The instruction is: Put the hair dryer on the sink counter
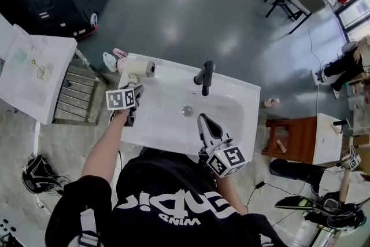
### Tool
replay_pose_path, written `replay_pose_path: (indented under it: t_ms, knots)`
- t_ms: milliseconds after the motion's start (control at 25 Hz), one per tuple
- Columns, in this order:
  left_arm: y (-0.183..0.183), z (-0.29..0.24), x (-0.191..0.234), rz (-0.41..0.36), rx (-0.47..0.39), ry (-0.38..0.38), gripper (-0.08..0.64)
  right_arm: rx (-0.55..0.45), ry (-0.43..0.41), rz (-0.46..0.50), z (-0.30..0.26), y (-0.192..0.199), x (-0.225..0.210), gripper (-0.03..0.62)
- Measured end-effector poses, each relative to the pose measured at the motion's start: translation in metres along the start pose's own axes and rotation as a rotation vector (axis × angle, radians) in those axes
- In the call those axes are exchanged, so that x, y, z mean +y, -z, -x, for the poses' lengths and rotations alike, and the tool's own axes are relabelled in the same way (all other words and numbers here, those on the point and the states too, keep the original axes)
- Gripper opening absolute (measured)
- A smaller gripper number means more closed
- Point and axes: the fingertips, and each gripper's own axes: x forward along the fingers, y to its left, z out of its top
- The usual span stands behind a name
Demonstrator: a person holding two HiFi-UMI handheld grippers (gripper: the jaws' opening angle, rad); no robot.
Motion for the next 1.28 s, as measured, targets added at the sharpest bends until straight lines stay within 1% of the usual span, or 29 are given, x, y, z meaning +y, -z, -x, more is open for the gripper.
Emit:
replay_pose_path:
  t_ms: [200,440,640,960,1280]
  knots:
    - [0.0,-0.002,0.002,-0.007,0.012,-0.011,0.267,-0.003,0.014,-0.017,0.004,0.004,-0.001,0.018]
    - [0.0,-0.003,0.0,-0.008,0.019,-0.013,0.267,0.004,0.007,-0.019,0.005,0.008,0.002,0.018]
    - [-0.001,-0.002,0.001,-0.022,0.031,-0.039,0.266,0.006,0.007,-0.016,0.006,0.005,0.003,0.018]
    - [-0.006,-0.005,0.009,-0.036,0.031,-0.072,0.267,0.002,0.034,-0.02,0.015,0.007,-0.002,0.018]
    - [-0.01,-0.006,0.017,-0.079,0.061,-0.107,0.267,0.0,0.046,-0.019,0.02,0.008,-0.002,0.018]
